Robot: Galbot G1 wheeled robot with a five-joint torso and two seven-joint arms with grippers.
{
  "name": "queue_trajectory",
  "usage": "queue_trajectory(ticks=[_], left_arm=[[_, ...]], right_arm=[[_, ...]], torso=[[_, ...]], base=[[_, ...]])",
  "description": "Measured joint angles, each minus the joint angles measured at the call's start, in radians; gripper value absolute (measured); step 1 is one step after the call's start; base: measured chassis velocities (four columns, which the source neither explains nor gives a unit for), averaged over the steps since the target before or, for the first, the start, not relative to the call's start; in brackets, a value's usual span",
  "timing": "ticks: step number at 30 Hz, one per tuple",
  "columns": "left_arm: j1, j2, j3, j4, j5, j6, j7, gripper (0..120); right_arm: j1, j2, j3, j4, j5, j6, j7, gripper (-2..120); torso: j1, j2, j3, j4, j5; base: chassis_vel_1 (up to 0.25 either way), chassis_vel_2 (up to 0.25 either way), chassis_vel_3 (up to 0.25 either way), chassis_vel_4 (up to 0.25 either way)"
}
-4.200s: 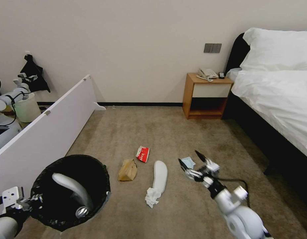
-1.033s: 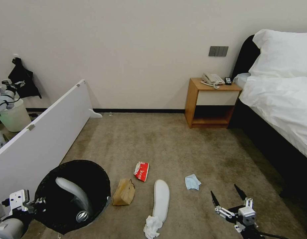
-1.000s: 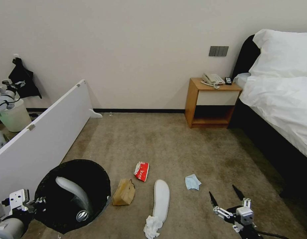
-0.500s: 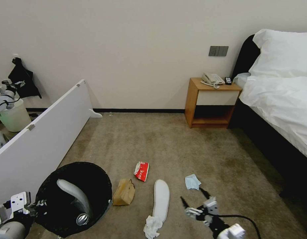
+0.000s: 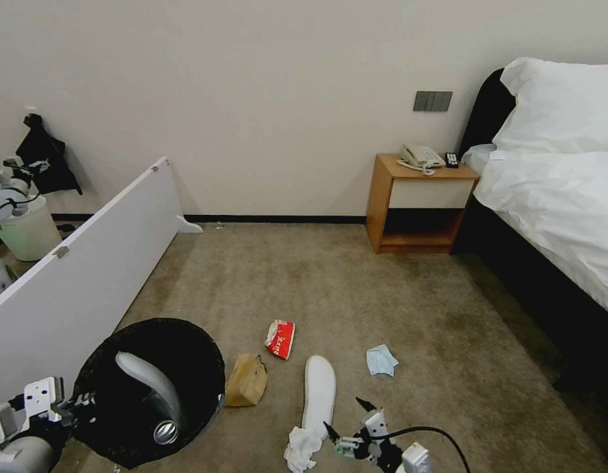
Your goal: Pick up the trash bin, then pick up the garbage from the floor and place it into the trash bin.
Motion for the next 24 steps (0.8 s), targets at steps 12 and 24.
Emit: queue_trajectory(ticks=[12,24], left_arm=[[-0.001,-0.001,-0.006,-0.004,-0.003,0.000,-0.001,3],[0.001,-0.005,-0.010,-0.010,-0.010,0.000,-0.001,3]], right_arm=[[0.084,0.057,-0.114,-0.140,-0.022,-0.027,0.049,100],[0.154,0.092,-0.161,-0.261,-0.008,-0.048,0.088,100]], torso=[[0.000,0.000,0.000,0.0000,0.0001],[0.000,0.000,0.000,0.0000,0.0001]], base=[[0.000,0.000,0.000,0.000],[0.000,0.000,0.000,0.000]])
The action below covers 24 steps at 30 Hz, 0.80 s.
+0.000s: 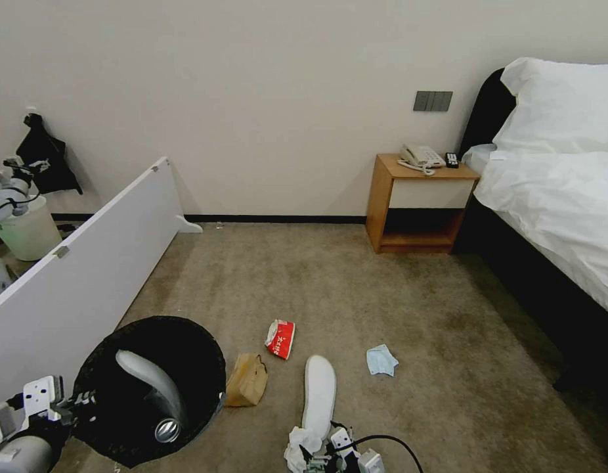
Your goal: Pick up the trash bin, then pick up the garbage from the floor and place it into the trash bin.
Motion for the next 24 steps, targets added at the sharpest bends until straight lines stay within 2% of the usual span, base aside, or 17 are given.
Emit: queue_trajectory(ticks=[24], left_arm=[[0.032,-0.021,-0.060,-0.002,-0.008,0.000,0.000,3]], right_arm=[[0.138,0.069,-0.084,-0.150,0.028,-0.008,0.018,100]], torso=[[0.000,0.000,0.000,0.0000,0.0000]], base=[[0.000,0.000,0.000,0.000]])
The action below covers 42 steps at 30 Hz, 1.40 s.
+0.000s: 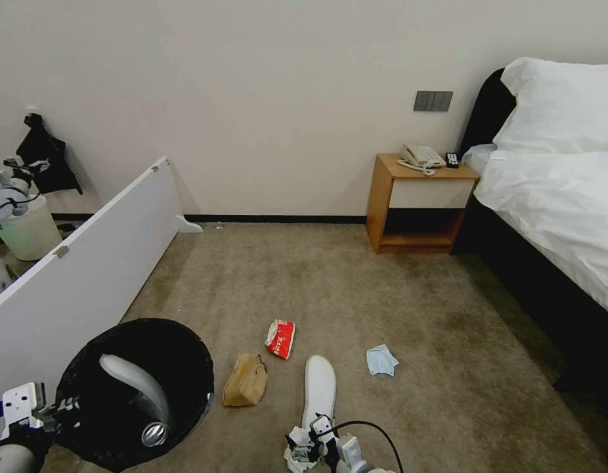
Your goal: Pick up the trash bin, then pick up the garbage from the floor and place it into the trash bin.
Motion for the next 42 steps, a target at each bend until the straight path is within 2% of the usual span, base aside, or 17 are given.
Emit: queue_trajectory(ticks=[18,21,24,25,27,30,32,34,36,37,38,42], left_arm=[[-0.002,0.002,-0.004,-0.007,-0.007,0.000,-0.001,3],[-0.004,0.002,-0.003,-0.007,-0.007,0.000,-0.001,3],[-0.005,0.002,-0.002,-0.007,-0.008,0.000,-0.001,3],[-0.005,0.002,-0.002,-0.007,-0.008,0.000,-0.001,3],[-0.005,0.003,-0.003,-0.007,-0.009,0.000,-0.001,3],[-0.006,0.004,-0.003,-0.007,-0.009,0.000,-0.001,3],[-0.009,0.005,-0.002,-0.006,-0.010,0.000,-0.002,3],[-0.011,0.005,-0.002,-0.005,-0.010,0.000,-0.002,3],[-0.014,0.005,0.000,-0.004,-0.010,0.000,-0.002,3],[-0.014,0.005,0.000,-0.004,-0.010,0.000,-0.002,3],[-0.015,0.006,0.000,-0.003,-0.010,0.000,-0.003,3],[-0.015,0.008,0.000,-0.002,-0.011,0.000,-0.003,3]], right_arm=[[0.018,0.019,-0.023,-0.078,0.028,-0.015,0.001,100],[0.026,0.023,-0.021,-0.088,0.041,-0.017,-0.005,96],[0.031,0.022,-0.020,-0.103,0.050,-0.017,-0.011,82],[0.031,0.022,-0.020,-0.103,0.050,-0.017,-0.011,82],[0.033,0.022,-0.016,-0.114,0.051,-0.017,-0.014,70],[0.034,0.022,-0.014,-0.117,0.051,-0.016,-0.015,65],[0.035,0.021,-0.010,-0.118,0.051,-0.016,-0.016,52],[0.035,0.020,-0.010,-0.118,0.053,-0.016,-0.016,48],[0.032,0.016,-0.012,-0.117,0.053,-0.015,-0.017,37],[0.032,0.016,-0.012,-0.117,0.053,-0.015,-0.017,37],[0.031,0.015,-0.013,-0.117,0.052,-0.015,-0.017,29],[0.030,0.014,-0.013,-0.113,0.052,-0.015,-0.017,19]], torso=[[0.000,0.000,0.000,0.0000,0.0001],[0.000,0.000,0.000,0.0000,0.0001],[0.000,0.000,0.000,0.0000,0.0001],[0.000,0.000,0.000,0.0000,0.0001],[0.000,0.000,0.000,0.0000,0.0001],[0.000,0.000,0.000,0.0000,0.0001],[0.000,0.000,0.000,0.0000,0.0000],[0.000,0.000,0.000,0.0000,0.0001],[0.000,0.000,0.000,-0.0001,0.0000],[0.000,0.000,0.000,-0.0001,0.0000],[0.000,0.000,0.000,-0.0001,0.0001],[0.000,0.000,0.000,-0.0001,0.0001]], base=[[0.000,0.000,0.000,0.000],[0.000,0.000,0.000,0.000],[0.000,0.000,0.000,0.000],[0.000,0.000,0.000,0.000],[0.000,0.000,0.000,0.000],[0.000,0.000,0.000,0.000],[0.000,0.000,0.000,0.000],[0.000,0.000,0.000,0.000],[0.000,0.000,0.000,0.000],[0.000,0.000,0.000,0.000],[0.000,0.000,0.000,0.000],[0.000,0.000,0.000,0.000]])
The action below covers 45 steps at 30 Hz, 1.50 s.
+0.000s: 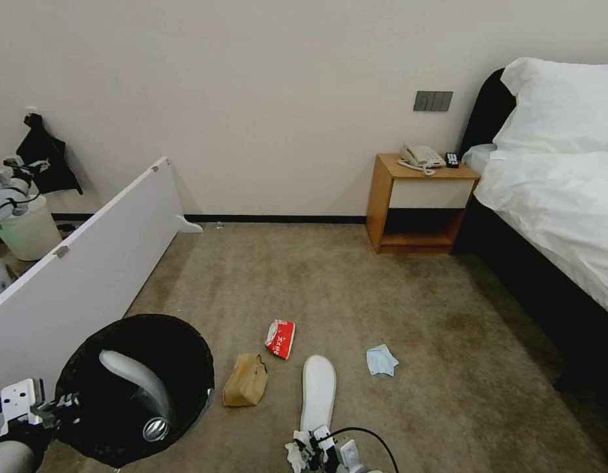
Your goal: Pick up the trash bin, then pick up the garbage from the floor and place it into the trash bin.
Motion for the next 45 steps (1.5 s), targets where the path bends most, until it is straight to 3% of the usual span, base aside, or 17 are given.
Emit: queue_trajectory(ticks=[5,18,26,30,31,36,38,45], left_arm=[[-0.004,0.000,0.001,0.003,0.000,0.000,0.000,3],[-0.008,0.009,0.007,0.013,-0.002,0.000,0.000,3],[-0.007,0.027,0.011,0.023,-0.007,0.000,0.000,3],[-0.007,0.031,0.018,0.029,-0.006,0.000,-0.001,3],[-0.008,0.031,0.021,0.029,-0.005,0.000,-0.001,3],[-0.004,0.031,0.023,0.029,-0.003,0.000,-0.002,3],[-0.002,0.032,0.023,0.029,-0.002,0.000,-0.002,3],[-0.001,0.042,0.022,0.031,0.000,0.000,-0.002,3]], right_arm=[[0.002,-0.011,-0.004,0.032,-0.001,-0.001,0.006,0],[-0.016,-0.068,0.063,0.196,0.021,0.022,0.016,0],[0.011,-0.094,0.153,0.397,0.135,0.191,-0.075,0],[0.106,-0.103,0.130,0.519,0.227,0.269,-0.145,0],[0.153,-0.111,0.099,0.551,0.265,0.284,-0.178,0],[0.303,-0.125,0.005,0.601,0.362,0.307,-0.226,0],[0.420,-0.115,-0.077,0.611,0.439,0.317,-0.262,0],[0.622,-0.041,-0.275,0.615,0.587,0.294,-0.232,0]], torso=[[0.000,0.000,0.000,0.0000,0.0000],[0.000,0.000,0.000,0.0001,0.0000],[0.000,0.000,0.000,-0.0001,0.0000],[0.000,0.000,0.000,0.0004,-0.0002],[0.000,0.000,0.000,-0.0008,0.0000],[0.000,0.000,0.000,0.0001,-0.0002],[0.000,0.000,0.000,0.0004,-0.0003],[0.000,0.000,0.000,0.0002,-0.0003]], base=[[0.000,0.000,0.000,0.000],[0.000,0.000,0.000,0.000],[0.000,0.000,0.000,0.000],[0.000,0.000,0.000,0.000],[0.000,0.000,0.000,0.000],[0.000,0.000,0.000,0.000],[0.000,0.000,0.000,0.000],[0.000,0.000,0.000,0.000]])
